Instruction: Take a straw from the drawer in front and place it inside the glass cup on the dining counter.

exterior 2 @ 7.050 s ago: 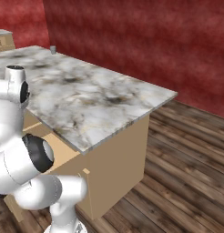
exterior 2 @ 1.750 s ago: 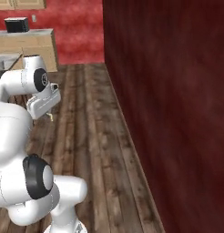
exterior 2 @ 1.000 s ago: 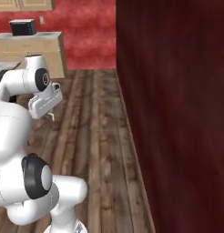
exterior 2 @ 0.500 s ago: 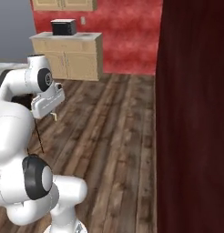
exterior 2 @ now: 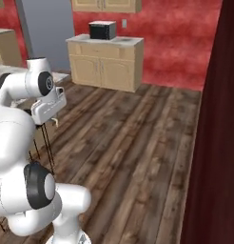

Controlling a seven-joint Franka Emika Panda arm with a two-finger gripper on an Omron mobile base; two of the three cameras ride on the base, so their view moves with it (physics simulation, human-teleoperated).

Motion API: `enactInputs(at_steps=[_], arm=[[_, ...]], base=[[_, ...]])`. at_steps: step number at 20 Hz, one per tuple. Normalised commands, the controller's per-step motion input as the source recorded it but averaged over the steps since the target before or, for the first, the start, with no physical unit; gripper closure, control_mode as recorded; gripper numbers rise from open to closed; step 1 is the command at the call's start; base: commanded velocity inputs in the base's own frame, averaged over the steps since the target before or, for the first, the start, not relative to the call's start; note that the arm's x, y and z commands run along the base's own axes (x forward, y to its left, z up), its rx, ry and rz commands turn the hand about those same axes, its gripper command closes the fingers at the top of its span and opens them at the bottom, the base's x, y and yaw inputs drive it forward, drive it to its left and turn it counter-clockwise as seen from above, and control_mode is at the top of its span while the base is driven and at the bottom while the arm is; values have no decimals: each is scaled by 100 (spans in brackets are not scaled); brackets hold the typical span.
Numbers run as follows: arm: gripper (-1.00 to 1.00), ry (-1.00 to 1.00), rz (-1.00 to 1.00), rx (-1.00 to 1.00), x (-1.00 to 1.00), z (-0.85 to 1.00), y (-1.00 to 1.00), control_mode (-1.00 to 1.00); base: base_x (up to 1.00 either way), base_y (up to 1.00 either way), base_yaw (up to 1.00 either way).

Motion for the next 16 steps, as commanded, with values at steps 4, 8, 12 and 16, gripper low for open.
enactInputs(at_steps=[4,8,12,16], arm=[[100,0,0,0,0,0,0,100],[100,0,0,0,0,0,0,100],[100,0,0,0,0,0,0,100],[100,0,0,0,0,0,0,100]], base=[[100,-32,23],[100,-41,37],[100,-39,47],[100,-35,56]])
